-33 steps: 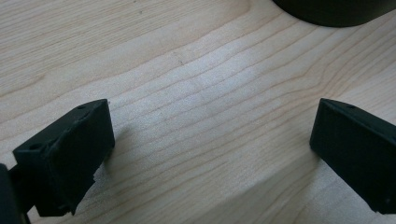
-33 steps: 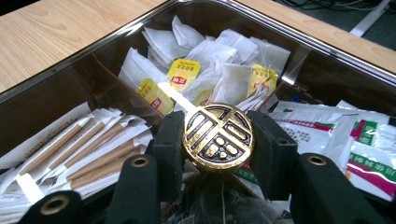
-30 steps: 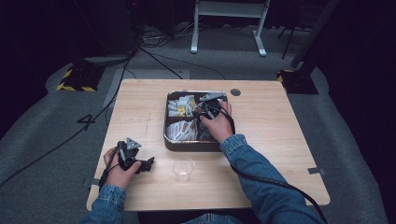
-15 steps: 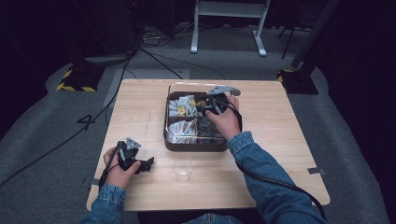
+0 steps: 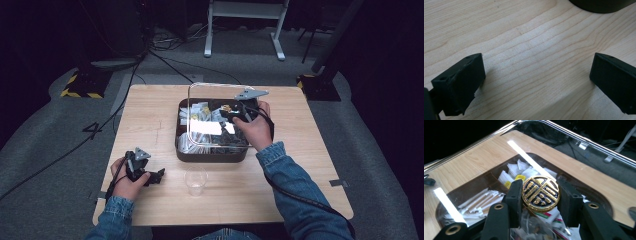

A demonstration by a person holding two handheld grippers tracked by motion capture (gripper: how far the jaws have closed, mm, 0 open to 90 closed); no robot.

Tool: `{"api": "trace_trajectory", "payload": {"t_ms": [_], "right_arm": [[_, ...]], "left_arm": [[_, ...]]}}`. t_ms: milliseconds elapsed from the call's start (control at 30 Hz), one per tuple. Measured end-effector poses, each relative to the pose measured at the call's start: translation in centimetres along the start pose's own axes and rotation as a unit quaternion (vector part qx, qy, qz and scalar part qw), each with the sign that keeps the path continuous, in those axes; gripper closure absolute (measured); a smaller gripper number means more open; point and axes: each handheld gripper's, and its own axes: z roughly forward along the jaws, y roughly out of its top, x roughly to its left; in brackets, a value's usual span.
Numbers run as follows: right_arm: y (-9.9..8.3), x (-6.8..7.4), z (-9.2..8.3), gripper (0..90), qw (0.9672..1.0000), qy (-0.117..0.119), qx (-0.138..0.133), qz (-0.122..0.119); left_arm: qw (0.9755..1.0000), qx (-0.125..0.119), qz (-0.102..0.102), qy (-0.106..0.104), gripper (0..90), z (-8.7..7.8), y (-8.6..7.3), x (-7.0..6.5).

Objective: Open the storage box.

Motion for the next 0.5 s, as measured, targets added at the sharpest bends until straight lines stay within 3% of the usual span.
{"api": "trace_trajectory", "payload": {"t_ms": [67, 267, 500], "right_arm": [[-0.3, -0.4, -1.1, 58.9, 0.9999, -0.011, -0.001, -0.003], [-0.7, -1.5, -3.2, 58.9, 0.9998, -0.014, -0.008, 0.009], [-1.9, -2.6, -5.3, 58.9, 0.9998, -0.018, -0.001, 0.004]], "left_arm": [[1.0, 0.0, -0.001, 0.0, 0.4, 0.0, 0.0, 0.0], [1.0, 0.0, -0.001, 0.0, 0.4, 0.0, 0.0, 0.0], [1.0, 0.0, 0.0, 0.0, 0.4, 0.0, 0.0, 0.0]]}}
